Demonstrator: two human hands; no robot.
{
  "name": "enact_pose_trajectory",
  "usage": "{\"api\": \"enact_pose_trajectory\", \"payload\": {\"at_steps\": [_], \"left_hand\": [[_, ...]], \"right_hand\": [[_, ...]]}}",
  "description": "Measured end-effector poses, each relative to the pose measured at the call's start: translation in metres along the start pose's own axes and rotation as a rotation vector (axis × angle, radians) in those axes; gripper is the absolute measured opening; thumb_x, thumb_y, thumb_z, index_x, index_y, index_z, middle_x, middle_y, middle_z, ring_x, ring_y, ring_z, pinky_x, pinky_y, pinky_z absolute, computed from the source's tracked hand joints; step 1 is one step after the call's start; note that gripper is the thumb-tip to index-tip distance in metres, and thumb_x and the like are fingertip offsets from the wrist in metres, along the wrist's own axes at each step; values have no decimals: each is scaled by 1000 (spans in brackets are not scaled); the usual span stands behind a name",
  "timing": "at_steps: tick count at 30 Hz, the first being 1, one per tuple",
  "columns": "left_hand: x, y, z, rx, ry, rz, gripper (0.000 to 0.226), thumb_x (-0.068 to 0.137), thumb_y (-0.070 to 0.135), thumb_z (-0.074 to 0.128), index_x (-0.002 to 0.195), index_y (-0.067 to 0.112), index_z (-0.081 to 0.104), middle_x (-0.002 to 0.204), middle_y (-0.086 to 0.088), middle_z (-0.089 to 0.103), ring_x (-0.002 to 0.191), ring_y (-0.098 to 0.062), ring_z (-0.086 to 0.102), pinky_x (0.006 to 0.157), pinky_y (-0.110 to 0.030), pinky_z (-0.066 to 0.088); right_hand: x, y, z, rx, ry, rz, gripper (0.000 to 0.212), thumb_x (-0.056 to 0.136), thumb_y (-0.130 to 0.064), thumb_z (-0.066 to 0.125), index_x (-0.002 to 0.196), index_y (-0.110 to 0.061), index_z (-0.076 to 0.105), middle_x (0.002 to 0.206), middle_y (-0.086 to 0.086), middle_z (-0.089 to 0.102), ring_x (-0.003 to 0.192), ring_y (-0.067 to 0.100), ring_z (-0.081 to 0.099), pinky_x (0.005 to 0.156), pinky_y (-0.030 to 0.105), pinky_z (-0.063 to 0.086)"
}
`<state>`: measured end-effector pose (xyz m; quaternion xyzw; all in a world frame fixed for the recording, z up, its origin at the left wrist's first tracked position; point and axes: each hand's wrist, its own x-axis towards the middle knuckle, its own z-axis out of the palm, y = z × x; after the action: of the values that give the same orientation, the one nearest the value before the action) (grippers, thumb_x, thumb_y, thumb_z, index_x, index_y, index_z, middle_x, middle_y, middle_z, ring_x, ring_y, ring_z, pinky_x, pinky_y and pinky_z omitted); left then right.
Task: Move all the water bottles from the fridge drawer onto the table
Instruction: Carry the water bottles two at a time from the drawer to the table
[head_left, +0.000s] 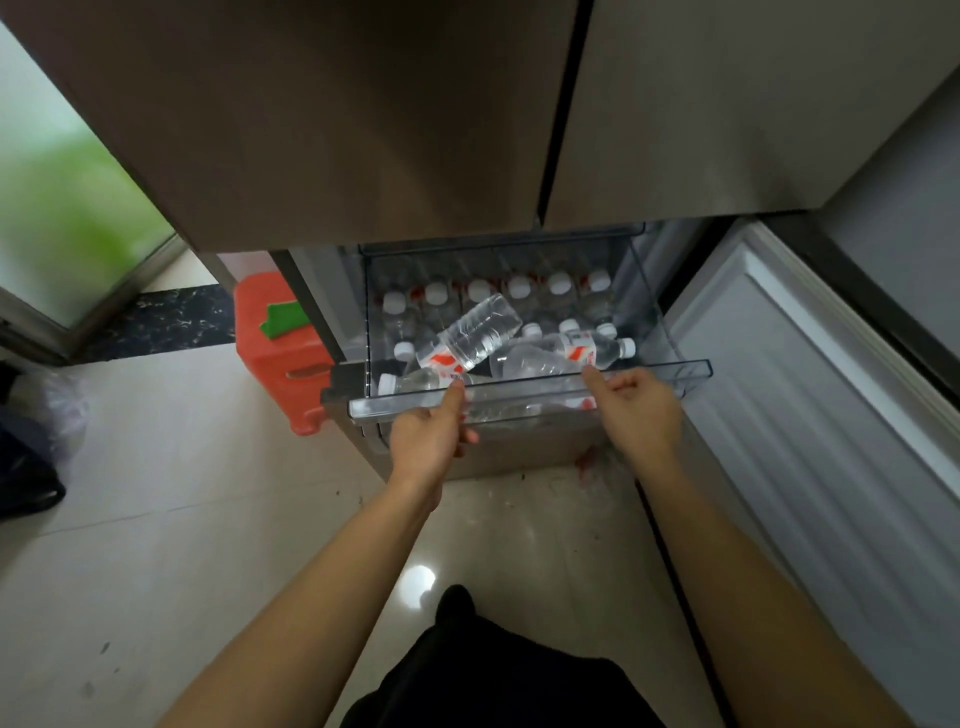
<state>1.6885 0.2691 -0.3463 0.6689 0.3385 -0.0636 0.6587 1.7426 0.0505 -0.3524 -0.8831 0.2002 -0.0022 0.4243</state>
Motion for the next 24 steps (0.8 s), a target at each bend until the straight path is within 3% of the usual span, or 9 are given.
{"api": "enact_pose_trajectory", "payload": {"at_steps": [3,5,7,9,13,18,22,24], "left_hand": [[1,-2,-2,102,2,109,51,91,52,63,78,3,70,58,-5,69,52,-12,59,63,-32,51],[3,3,-3,168,14,230,48,90,47,66,71,3,61,64,-9,69,63,-25,65,76,-45,56],[10,16,-3,133,-20,311,45,89,46,66,73,4,59,71,-13,70,72,-34,67,76,-52,56],[21,32,-1,149,-15,366,41,85,49,64,76,9,61,73,-9,70,73,-29,67,76,-51,56],[52,49,1,479,-21,440,23,92,39,64,94,16,63,89,1,71,82,-17,66,77,-40,55],[86,47,-1,1132,-95,266,52,92,54,55,128,18,56,130,-15,57,119,-35,54,101,-48,44],[98,48,7,1223,-125,147,63,84,66,54,136,29,51,144,-9,47,131,-32,47,112,-58,23],[103,47,3,1285,-163,90,76,77,76,55,139,32,47,148,-9,43,134,-33,45,115,-59,23]], "right_hand": [[14,-19,1,-53,15,-142,30,84,-58,67,76,-31,57,73,-15,63,72,6,61,62,27,44],[27,-29,4,-88,-34,-205,21,85,-51,68,82,-32,59,77,-16,63,75,5,61,65,28,47],[41,-36,9,-127,-133,-212,19,86,-47,70,88,-30,61,82,-16,63,78,6,61,69,27,48],[55,-39,14,-212,-220,-228,18,86,-44,70,92,-31,60,83,-15,62,82,9,61,71,26,46],[82,-35,23,-292,-389,-247,21,86,-42,72,101,-28,64,93,-6,66,89,14,62,70,25,46],[108,-34,36,-327,-651,-258,48,85,-45,73,126,-23,61,119,-3,60,111,16,58,95,33,50],[124,-43,45,-400,-894,-244,55,86,-44,74,136,-27,55,134,3,58,113,12,55,89,24,43],[127,-45,48,-405,-983,-234,64,81,-45,78,139,-32,52,138,1,55,117,12,54,91,25,45]]}}
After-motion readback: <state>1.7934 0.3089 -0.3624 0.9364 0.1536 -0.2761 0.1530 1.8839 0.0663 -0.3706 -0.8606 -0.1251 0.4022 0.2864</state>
